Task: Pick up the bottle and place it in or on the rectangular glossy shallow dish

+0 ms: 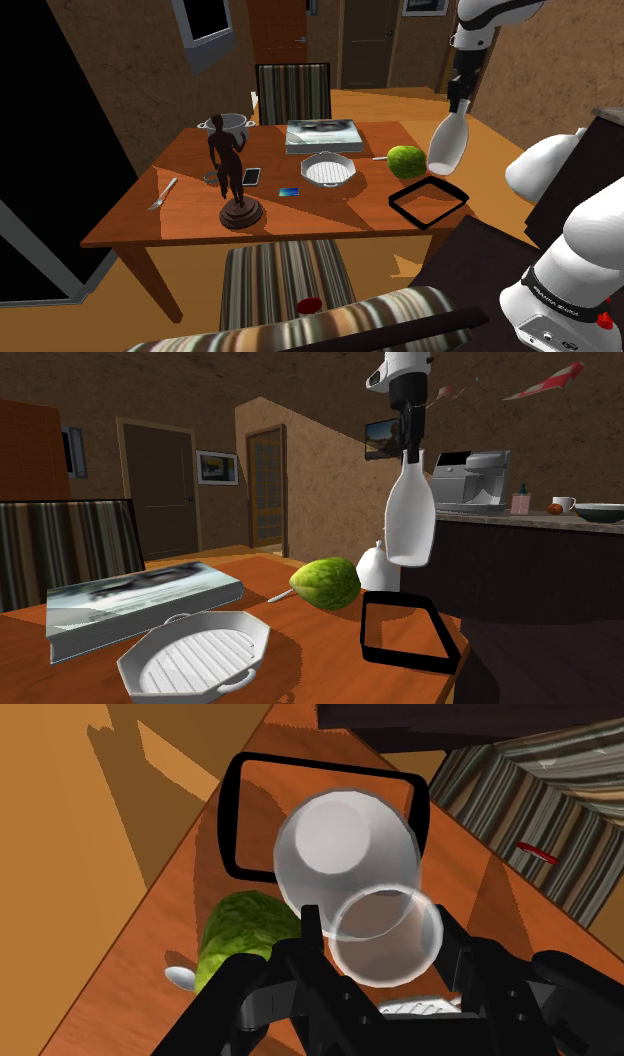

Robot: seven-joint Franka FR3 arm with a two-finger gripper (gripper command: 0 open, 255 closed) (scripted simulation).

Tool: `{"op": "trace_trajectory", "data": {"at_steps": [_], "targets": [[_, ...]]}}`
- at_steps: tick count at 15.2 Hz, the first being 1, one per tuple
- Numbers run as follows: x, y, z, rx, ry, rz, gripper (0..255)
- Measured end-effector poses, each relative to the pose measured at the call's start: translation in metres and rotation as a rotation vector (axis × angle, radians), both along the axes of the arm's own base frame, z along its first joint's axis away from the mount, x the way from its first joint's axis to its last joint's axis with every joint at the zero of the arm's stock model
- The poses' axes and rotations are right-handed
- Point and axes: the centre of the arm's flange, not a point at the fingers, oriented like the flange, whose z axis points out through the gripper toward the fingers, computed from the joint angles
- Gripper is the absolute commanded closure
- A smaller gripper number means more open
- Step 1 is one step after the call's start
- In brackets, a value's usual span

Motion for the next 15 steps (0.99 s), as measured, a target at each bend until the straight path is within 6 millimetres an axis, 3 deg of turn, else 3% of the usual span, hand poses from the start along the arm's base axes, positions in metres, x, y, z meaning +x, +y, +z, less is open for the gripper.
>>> {"op": "trace_trajectory", "data": {"at_steps": [15], "targets": [[-0.001,0.001,-0.079,0.000,0.000,0.000,255]]}}
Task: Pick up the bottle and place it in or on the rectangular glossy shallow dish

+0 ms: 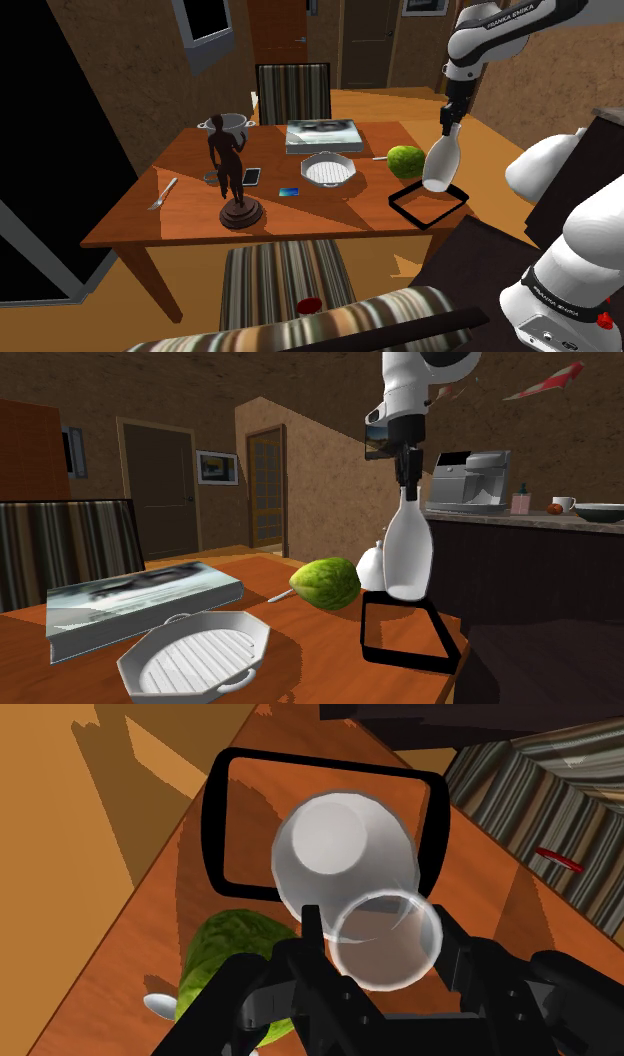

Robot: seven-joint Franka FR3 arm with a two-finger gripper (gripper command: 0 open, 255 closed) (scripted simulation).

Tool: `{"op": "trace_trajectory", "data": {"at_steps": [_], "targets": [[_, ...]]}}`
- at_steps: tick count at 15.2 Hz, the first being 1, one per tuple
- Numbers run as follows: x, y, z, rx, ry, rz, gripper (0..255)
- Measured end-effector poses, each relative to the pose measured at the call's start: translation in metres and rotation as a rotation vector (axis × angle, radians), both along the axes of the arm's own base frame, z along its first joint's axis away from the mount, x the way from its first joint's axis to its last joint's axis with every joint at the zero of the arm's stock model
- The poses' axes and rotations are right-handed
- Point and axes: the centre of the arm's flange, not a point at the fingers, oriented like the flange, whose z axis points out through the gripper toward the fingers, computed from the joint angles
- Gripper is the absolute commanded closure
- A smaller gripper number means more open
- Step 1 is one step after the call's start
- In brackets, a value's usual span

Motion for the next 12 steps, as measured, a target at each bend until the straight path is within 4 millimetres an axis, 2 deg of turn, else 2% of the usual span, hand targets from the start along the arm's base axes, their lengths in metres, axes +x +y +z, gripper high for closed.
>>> {"op": "trace_trajectory", "data": {"at_steps": [7,12], "targets": [[-0.001,0.000,-0.038,0.000,0.000,0.000,255],[0.000,0.000,-0.042,0.000,0.000,0.000,255]]}}
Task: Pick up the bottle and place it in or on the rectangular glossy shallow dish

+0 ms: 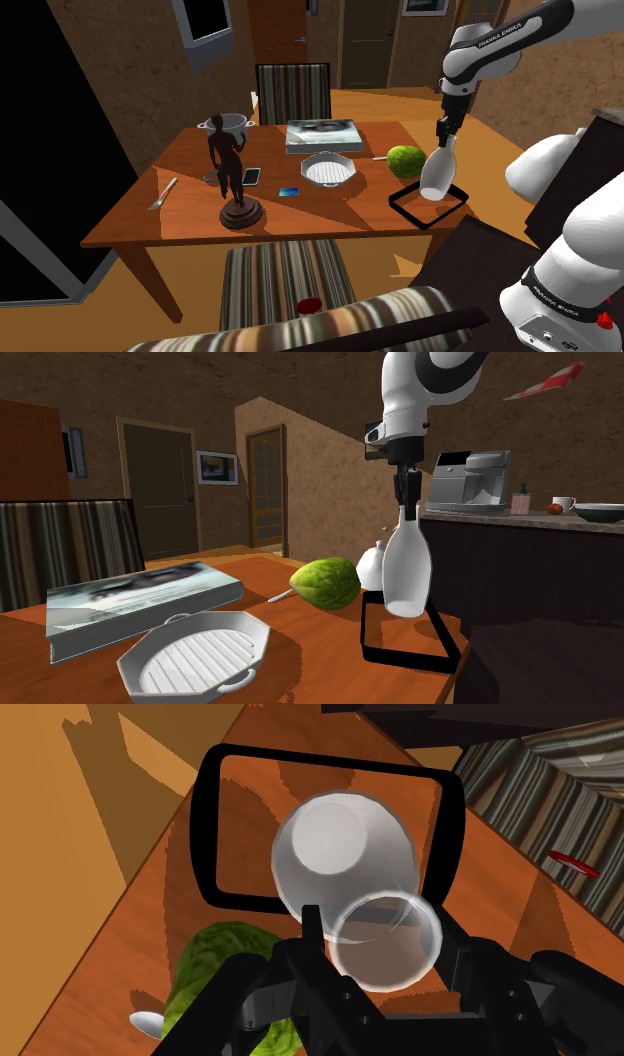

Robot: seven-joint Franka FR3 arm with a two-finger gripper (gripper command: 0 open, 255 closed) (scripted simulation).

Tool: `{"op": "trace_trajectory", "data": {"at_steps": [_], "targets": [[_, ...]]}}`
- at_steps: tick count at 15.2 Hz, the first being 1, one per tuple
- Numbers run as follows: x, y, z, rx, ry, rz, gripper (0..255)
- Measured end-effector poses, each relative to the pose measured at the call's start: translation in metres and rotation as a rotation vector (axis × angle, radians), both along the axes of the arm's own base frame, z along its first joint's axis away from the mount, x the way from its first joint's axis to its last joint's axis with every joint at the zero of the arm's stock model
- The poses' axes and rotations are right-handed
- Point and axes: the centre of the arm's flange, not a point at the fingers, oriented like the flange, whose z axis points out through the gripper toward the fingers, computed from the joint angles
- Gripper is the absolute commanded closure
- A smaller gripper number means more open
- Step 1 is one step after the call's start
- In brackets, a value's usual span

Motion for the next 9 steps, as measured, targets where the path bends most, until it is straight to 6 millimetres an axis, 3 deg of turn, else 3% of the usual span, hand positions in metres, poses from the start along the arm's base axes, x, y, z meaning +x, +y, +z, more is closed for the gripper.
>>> {"op": "trace_trajectory", "data": {"at_steps": [1,2,9], "targets": [[0.0000,0.0000,-0.0001,0.000,0.000,0.000,255],[0.0001,0.0000,-0.0001,0.000,0.000,0.000,0],[0.0014,0.0003,0.0068,-0.001,-0.001,0.000,0]]}}
